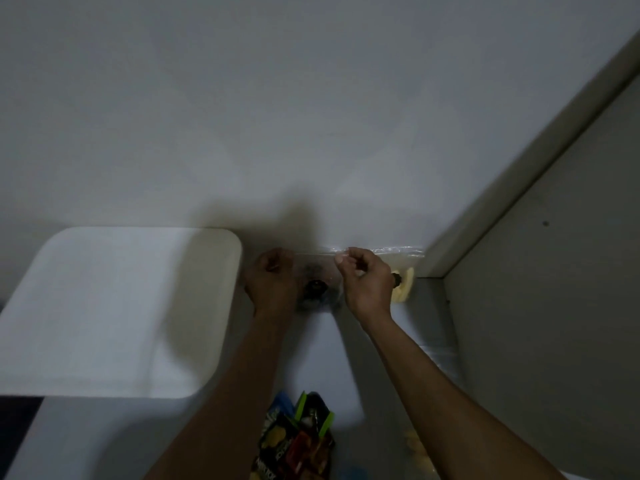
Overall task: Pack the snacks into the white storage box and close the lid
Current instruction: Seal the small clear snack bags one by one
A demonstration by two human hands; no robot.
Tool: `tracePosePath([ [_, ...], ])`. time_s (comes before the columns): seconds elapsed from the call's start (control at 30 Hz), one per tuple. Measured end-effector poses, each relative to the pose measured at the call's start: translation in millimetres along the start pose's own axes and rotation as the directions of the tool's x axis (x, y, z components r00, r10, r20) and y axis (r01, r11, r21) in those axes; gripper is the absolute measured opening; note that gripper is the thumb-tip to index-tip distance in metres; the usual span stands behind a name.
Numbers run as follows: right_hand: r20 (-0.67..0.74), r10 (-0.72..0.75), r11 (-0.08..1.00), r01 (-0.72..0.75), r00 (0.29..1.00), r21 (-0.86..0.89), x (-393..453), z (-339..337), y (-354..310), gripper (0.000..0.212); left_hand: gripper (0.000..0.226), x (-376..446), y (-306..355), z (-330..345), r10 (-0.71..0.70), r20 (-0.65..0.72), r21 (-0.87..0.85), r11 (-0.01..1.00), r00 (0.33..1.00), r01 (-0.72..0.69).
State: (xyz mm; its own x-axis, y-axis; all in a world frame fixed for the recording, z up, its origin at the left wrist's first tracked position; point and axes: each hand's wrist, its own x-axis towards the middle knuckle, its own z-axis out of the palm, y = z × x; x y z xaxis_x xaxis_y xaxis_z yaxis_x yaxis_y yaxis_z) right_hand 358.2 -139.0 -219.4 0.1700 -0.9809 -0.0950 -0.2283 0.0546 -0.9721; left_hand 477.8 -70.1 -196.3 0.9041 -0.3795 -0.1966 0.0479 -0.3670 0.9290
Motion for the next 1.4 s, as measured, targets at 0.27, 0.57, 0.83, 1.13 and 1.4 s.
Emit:
tracePosePath([
  [0.27, -0.030, 0.093, 0.994, -0.094, 0.995, -0.046, -32, -30, -12, 0.044, 0.022, -44, 12, -22, -0.081, 0.005, 0.047, 0.996, 0.997, 0.081],
  [0.57, -0.116, 0.050, 0.866, -0.101, 0.992, -0.491, -120, -136, 42, 0.033, 0.041, -149, -56, -2, -0.072, 0.401, 0.326, 0.943, 0.913, -0.069],
  [0.83, -0.064, 0.122, 0.742, -0.133, 0.991, -0.657, -130, -156, 90, 0.042, 0.027, -203, -92, 52, -0.326, 0.496, 0.426, 0.899, 0.805, 0.101],
  [1.13, -0.120, 0.210, 0.872, -0.241, 0.970, -0.426, -123, -156, 107, 0.052, 0.009, -199, -90, 70, -0.346, 0.386, 0.334, 0.917, 0.856, 0.220],
  [1.4, -0.150, 0.288, 0.957, -0.289, 0.946, 0.017, -122, -152, 68, 0.062, 0.004, -185, -68, 21, -0.162, 0.452, 0.125, 0.985, 0.877, 0.117],
])
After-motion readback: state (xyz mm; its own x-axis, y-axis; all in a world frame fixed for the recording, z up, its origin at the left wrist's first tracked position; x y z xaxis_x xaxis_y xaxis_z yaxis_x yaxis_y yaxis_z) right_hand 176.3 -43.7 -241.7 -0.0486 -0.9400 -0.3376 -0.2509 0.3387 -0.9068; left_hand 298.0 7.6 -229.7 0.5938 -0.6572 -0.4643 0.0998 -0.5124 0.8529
